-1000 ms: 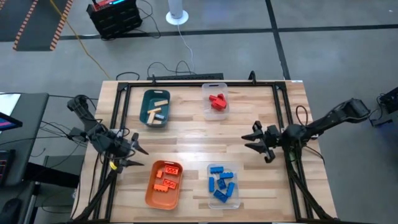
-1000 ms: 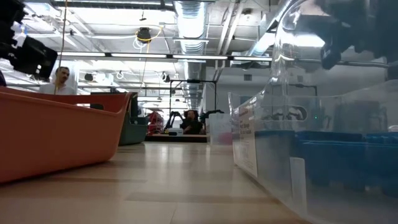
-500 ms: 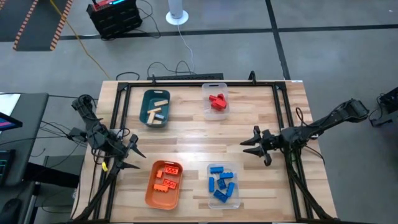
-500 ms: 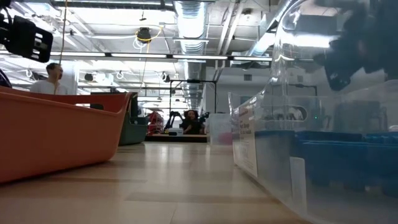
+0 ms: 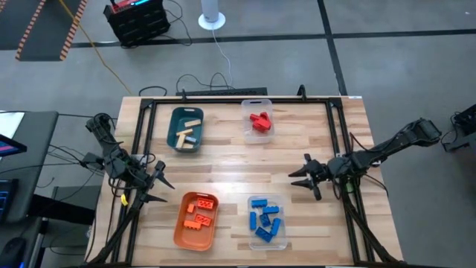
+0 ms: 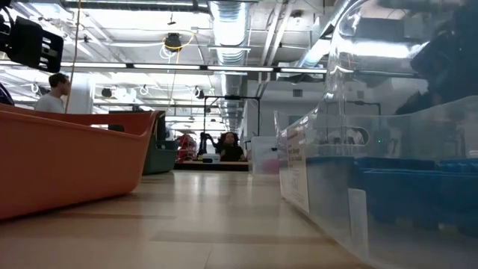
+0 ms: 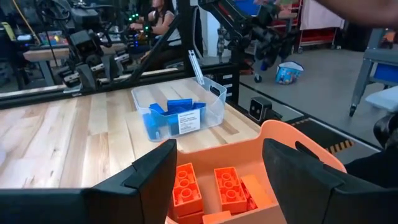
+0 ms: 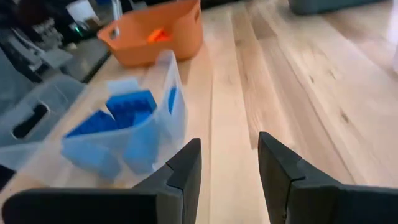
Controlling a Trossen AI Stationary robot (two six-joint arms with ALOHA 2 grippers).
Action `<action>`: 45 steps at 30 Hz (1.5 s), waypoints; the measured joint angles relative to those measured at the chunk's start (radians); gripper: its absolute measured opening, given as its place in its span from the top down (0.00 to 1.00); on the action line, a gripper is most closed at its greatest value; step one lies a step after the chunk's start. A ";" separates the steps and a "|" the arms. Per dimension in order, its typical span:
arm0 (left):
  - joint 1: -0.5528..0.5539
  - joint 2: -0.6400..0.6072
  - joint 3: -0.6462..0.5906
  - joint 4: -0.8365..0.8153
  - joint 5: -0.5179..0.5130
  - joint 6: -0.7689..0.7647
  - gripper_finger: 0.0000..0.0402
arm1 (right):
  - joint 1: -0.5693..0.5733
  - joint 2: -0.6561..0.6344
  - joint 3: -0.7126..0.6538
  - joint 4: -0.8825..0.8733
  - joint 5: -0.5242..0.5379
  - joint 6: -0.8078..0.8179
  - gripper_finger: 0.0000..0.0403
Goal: Sort blocks
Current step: Return to Home Position
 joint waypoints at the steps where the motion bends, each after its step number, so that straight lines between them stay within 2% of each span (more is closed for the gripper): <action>1: 0.000 0.000 0.000 0.000 0.000 0.000 0.43 | 0.000 0.000 0.000 -0.012 0.000 0.000 0.66; 14: 0.019 -0.010 -0.021 0.000 0.000 -0.001 0.43 | 0.007 -0.002 -0.001 -0.115 0.001 -0.001 0.66; 28: 0.224 -0.010 -0.023 -0.001 0.000 -0.001 0.43 | -0.005 -0.001 -0.001 -0.172 0.001 -0.003 0.66; 35: 0.301 -0.010 -0.023 -0.002 0.000 -0.002 0.43 | -0.109 -0.018 -0.001 -0.138 0.001 -0.003 0.66; 45: 0.477 -0.010 -0.023 -0.002 0.000 -0.002 0.43 | -0.352 -0.111 -0.001 -0.057 0.002 -0.002 0.66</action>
